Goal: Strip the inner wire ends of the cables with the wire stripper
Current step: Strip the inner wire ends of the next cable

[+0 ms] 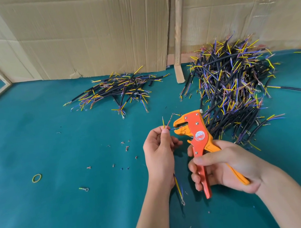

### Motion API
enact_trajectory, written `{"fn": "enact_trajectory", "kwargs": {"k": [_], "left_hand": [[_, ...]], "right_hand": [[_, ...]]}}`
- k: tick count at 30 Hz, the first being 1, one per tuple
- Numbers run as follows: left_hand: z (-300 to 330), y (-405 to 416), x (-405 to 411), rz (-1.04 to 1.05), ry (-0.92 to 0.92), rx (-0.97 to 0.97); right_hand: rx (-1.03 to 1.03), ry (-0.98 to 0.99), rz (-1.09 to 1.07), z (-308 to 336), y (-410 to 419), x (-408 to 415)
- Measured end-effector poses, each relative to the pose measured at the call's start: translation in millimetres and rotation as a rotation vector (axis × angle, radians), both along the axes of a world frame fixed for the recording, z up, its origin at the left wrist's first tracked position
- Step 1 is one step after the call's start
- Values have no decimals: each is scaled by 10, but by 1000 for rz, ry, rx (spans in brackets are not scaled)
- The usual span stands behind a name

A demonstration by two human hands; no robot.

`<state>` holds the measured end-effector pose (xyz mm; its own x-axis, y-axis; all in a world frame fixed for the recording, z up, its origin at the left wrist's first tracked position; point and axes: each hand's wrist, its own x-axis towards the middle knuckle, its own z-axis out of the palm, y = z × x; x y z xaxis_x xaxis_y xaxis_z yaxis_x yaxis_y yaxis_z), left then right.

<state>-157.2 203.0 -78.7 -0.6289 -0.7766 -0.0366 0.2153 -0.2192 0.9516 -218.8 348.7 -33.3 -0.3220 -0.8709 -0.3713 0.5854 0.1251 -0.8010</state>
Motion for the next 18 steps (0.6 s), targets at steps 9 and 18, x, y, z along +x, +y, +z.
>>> {"fn": "enact_trajectory", "kwargs": {"k": [9,18], "left_hand": [[35,1,14,-46,33,23],[53,-16,36,-116,95,75]], "right_hand": [[-4,32,16,-17,-31,29],[-9,19,4,-38,-49,37]]}}
